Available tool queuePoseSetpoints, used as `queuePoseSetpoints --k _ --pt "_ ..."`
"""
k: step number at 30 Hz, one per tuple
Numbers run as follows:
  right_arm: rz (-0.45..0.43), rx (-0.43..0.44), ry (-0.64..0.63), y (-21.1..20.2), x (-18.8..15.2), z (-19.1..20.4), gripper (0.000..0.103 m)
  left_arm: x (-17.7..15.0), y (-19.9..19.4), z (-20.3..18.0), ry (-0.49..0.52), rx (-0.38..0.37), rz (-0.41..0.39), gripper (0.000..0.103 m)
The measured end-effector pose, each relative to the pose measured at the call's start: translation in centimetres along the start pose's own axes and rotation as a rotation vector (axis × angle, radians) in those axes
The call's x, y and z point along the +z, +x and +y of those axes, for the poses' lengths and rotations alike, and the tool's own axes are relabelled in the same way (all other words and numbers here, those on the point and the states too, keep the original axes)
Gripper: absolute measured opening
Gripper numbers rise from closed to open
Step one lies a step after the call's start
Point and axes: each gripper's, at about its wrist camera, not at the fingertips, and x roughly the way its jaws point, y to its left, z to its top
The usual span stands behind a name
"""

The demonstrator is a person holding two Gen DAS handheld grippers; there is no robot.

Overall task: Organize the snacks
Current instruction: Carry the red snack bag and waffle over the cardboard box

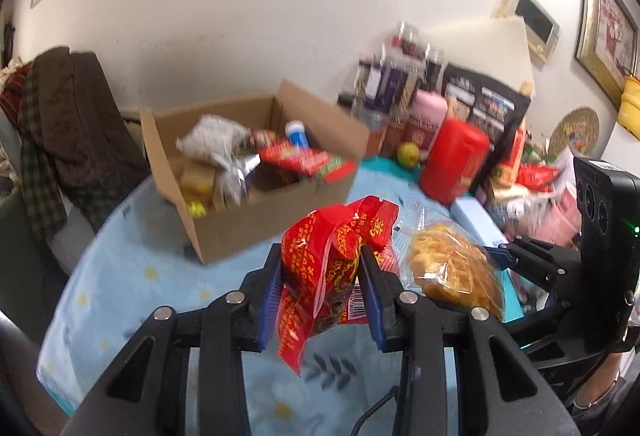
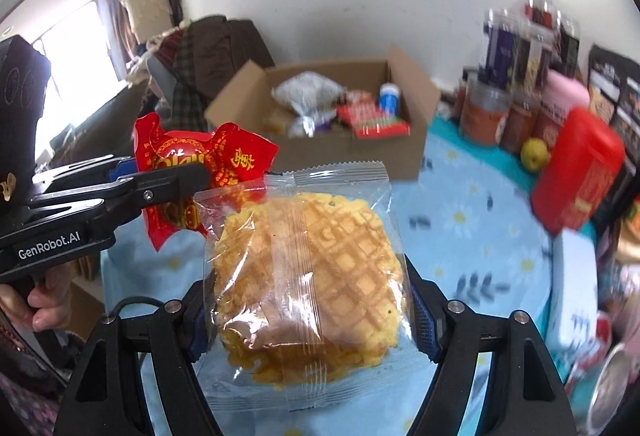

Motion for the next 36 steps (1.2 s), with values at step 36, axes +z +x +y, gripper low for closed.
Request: queuePoseSetpoints --k 36 --pt "-0.104 0.047 -0.069 13.1 20.2 -3.5 0.077 16.2 11.2 9.6 0.047 0.188 -0.097 0.036"
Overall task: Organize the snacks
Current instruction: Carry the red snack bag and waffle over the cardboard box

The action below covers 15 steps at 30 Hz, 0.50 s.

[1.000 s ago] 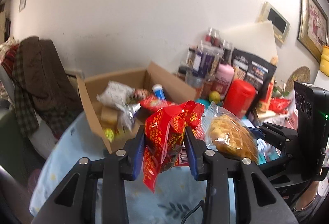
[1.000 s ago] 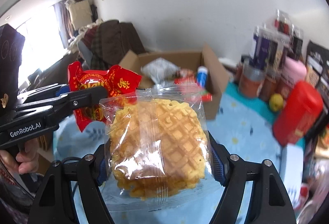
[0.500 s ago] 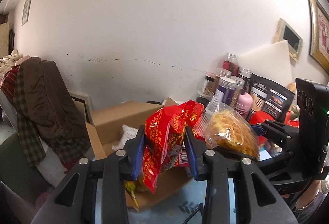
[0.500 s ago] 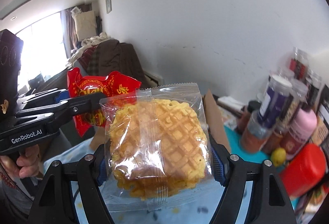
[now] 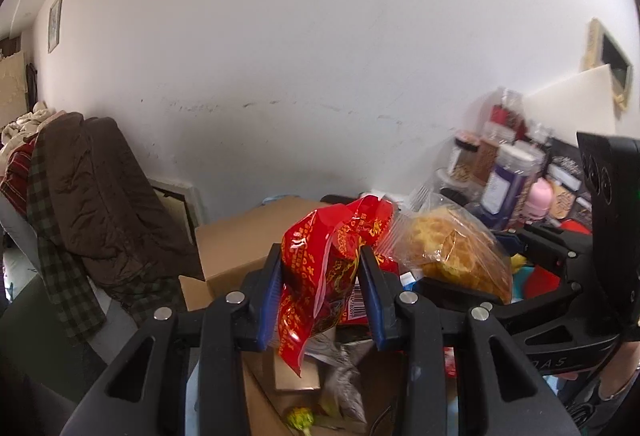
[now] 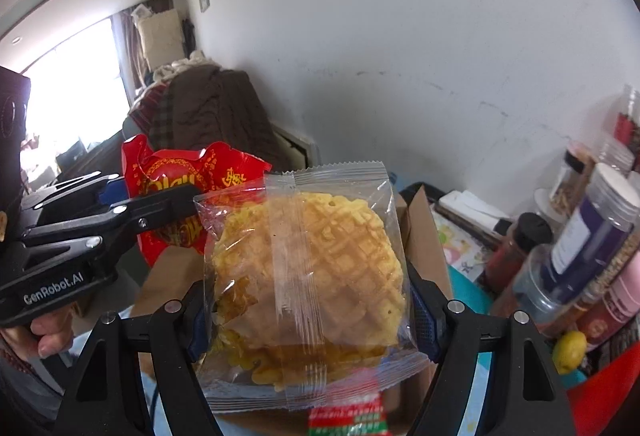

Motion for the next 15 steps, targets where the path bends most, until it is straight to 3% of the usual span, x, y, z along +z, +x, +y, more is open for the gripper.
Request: queuePoseSetpoints --k 15 --pt "0.176 -0.020 -0.031 6.9 -0.9 -0.6 0.077 -2.6 6.0 1.3 -0.021 0.087 0.211 0.036"
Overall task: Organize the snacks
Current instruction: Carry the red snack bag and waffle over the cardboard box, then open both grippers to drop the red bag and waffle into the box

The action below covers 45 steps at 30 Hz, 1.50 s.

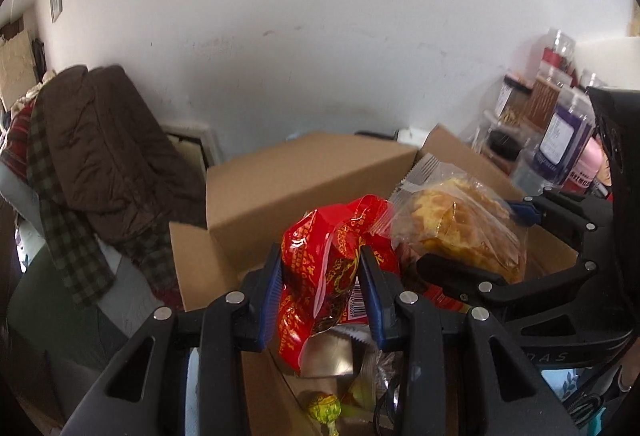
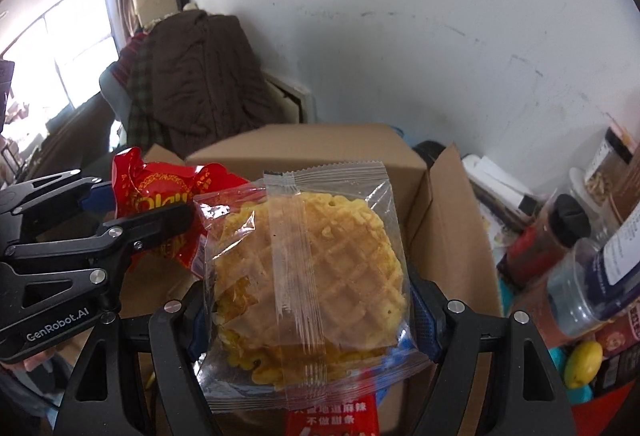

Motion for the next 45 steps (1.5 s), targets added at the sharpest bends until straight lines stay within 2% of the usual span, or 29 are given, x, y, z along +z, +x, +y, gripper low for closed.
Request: queuePoseSetpoints --k 4,10,15,17,21,22,23,26,34,37,45 --pt "0.040 -0.024 -0.016 1.0 -0.2 0.2 0.077 -0.5 0.8 0.0 0.003 0.014 0.044 0.036" --pt "0.074 -0.005 0.026 1.6 -0.3 -0.7 0.078 -0.9 1.1 -0.4 0.036 0.036 0.084 0.037" --pt "0.096 -0.021 0.031 1.7 -0.3 -0.9 0.080 -1.2 1.3 -0.4 0.034 0.098 0.117 0.041" --pt "0.088 -0.035 0.010 1.5 -0.3 -0.4 0.088 -1.1 0.9 -0.4 0.034 0.134 0.104 0.041" --pt "0.062 -0.076 -0.027 0.3 -0.3 0.2 0.090 -0.7 -0.3 -0.9 0.054 0.166 0.073 0.042" --pt "0.057 -0.078 -0.026 0.0 -0.3 0.2 0.090 -0.6 -0.6 -1.0 0.051 0.170 0.070 0.046" --pt "0.052 -0.079 -0.025 -0.3 -0.2 0.2 0.090 -0.6 -0.9 -1.0 0.048 0.172 0.067 0.055" --pt "0.025 -0.094 -0.034 -1.8 -0.1 0.3 0.090 -0.4 -2.3 -1.2 0.038 0.189 0.030 0.067" --pt "-0.070 -0.115 -0.045 -6.6 0.7 1.0 0.090 0.7 -7.6 -1.8 0.004 0.186 -0.056 0.068" --pt "-0.122 -0.129 -0.049 -9.2 1.0 1.5 0.090 0.8 -9.5 -2.0 -0.010 0.183 -0.068 0.068" --pt "-0.244 -0.141 -0.065 -15.7 0.5 3.3 0.090 0.6 -16.1 -2.8 -0.028 0.169 -0.171 0.068"
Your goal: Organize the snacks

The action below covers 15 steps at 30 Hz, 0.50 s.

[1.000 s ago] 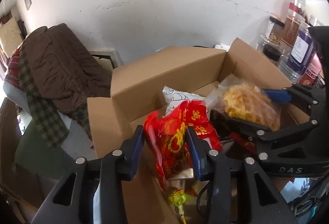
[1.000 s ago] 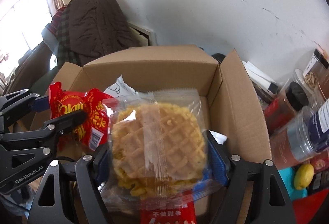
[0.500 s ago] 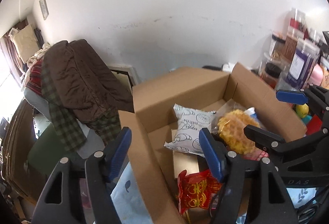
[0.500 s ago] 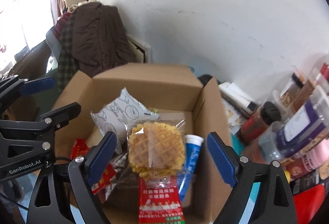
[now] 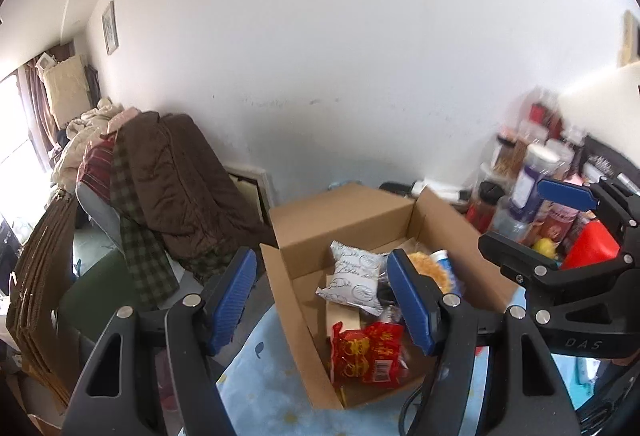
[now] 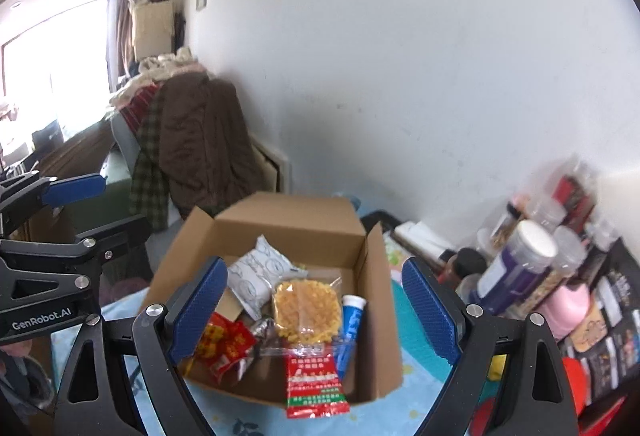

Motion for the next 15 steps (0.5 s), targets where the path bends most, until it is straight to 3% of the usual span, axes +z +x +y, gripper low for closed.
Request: queuePoseSetpoints --k 3,5,12,15 --pt "-0.038 -0.002 0.001 -2.5 0.0 0.3 0.091 -0.1 -2.4 -0.1 -0.005 -0.002 -0.033 0.069" --pt "-0.055 -0.003 0.008 -3.8 -0.1 0.4 0.092 -0.4 -4.2 -0.2 -0.008 -0.005 -0.058 0.078" --pt "-0.119 -0.034 0.018 -8.7 -1.9 0.8 0.096 -2.1 -8.4 -1.2 0.002 -0.024 -0.111 0.079" --pt "-0.143 -0.033 0.026 -10.5 -3.1 1.0 0.102 -3.4 -10.1 -1.7 0.001 -0.036 -0.122 0.080"
